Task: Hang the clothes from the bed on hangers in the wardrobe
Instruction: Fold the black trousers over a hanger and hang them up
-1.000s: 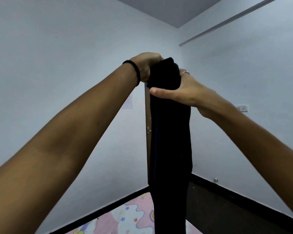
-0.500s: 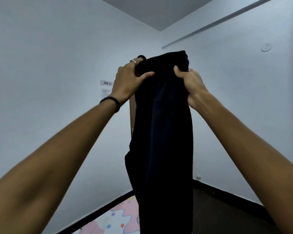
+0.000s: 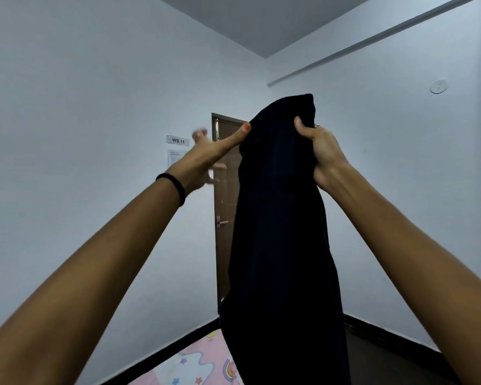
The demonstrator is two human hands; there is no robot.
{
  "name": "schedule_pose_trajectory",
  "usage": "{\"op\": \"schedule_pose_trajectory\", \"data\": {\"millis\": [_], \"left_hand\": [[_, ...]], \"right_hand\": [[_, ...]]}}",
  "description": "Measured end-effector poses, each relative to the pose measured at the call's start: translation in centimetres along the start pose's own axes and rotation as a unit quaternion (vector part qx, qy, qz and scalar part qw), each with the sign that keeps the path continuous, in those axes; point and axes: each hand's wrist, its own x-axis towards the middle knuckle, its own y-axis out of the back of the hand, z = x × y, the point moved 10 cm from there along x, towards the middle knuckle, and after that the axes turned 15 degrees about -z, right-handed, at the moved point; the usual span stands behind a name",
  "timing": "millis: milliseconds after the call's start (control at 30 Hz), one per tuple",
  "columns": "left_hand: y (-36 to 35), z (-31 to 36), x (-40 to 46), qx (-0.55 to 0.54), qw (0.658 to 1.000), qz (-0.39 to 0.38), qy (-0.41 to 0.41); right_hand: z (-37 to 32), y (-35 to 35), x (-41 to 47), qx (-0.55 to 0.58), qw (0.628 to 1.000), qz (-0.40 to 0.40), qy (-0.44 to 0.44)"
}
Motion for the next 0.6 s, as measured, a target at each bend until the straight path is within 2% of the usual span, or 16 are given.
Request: {"op": "schedule_pose_trajectory", "data": {"millis": [67, 133, 300, 467, 600], "left_hand": [[-2.4, -2.5, -0.1, -0.059, 0.990, -0.105, 0.068], [-3.9, -2.7, 0.3, -0.094, 0.982, -0.158, 0.044], [-3.7, -0.8, 0.3, -0.172, 0.977, -0.124, -0.019], [-4.9, -0.1, -0.4, -0.249, 0.954, -0.165, -0.024], [-4.0, 0.4, -0.6, -0.279, 0.952, -0.112, -0.053]], "right_hand": [[-0.2, -0.5, 0.1, 0.027, 1.000, -0.010, 0.006], [-0.4, -1.1, 0.1, 0.044, 0.999, -0.031, 0.008], [-1.5, -2.5, -0.1, 0.069, 0.995, -0.074, 0.022], [-1.7, -3.4, -0.6, 0.067, 0.992, -0.107, 0.025], [-1.1, -2.6, -0.7, 0.038, 0.995, -0.093, 0.003]]}}
